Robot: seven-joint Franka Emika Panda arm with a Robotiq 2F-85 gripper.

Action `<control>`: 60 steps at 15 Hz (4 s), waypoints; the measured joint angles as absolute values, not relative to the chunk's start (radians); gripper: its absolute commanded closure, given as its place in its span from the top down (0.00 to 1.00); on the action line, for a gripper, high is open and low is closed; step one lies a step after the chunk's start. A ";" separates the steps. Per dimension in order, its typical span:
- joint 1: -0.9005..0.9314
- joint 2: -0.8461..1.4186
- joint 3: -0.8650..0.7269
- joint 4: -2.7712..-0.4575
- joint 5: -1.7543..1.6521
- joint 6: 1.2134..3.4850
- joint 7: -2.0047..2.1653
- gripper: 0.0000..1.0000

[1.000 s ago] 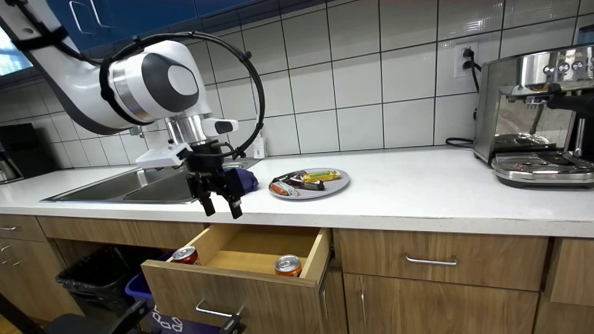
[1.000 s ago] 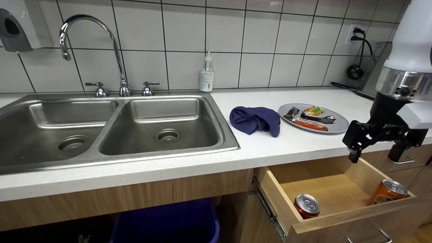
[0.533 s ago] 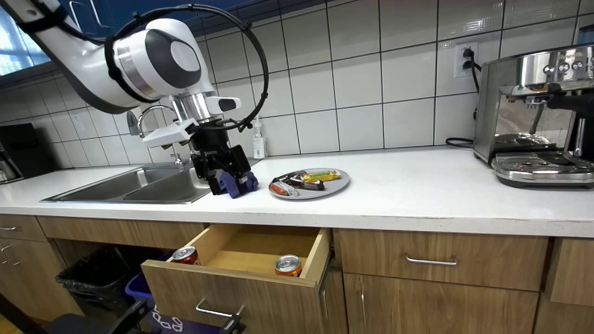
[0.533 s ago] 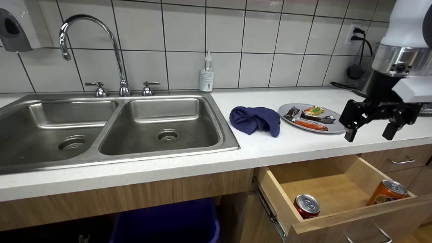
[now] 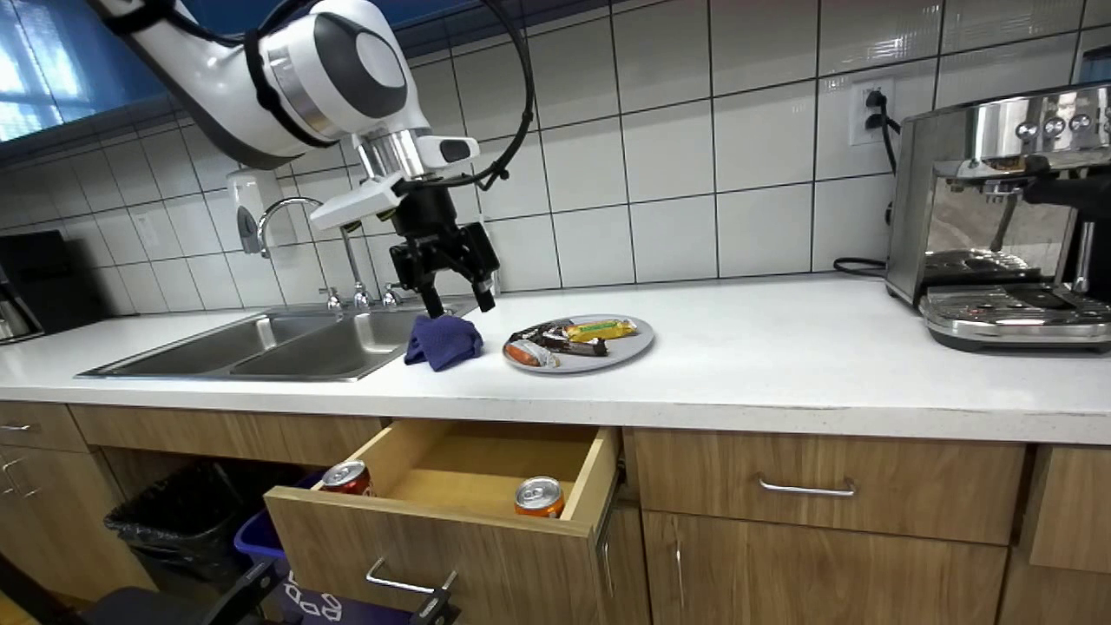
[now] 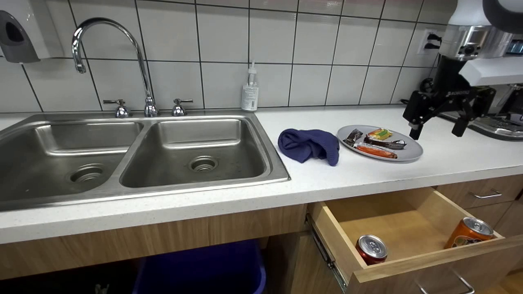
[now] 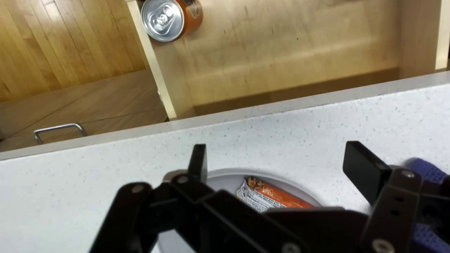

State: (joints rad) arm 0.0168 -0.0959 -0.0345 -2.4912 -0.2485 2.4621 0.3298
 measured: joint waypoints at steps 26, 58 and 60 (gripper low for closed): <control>-0.090 0.277 -0.118 -2.046 -0.289 2.358 -0.248 1.00; -0.054 0.481 -0.080 -1.942 -0.356 2.522 -0.346 1.00; -0.054 0.503 -0.077 -1.918 -0.355 2.521 -0.346 1.00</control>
State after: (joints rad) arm -0.0544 0.5026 -0.0771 -1.9182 -0.3550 2.5211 -0.3464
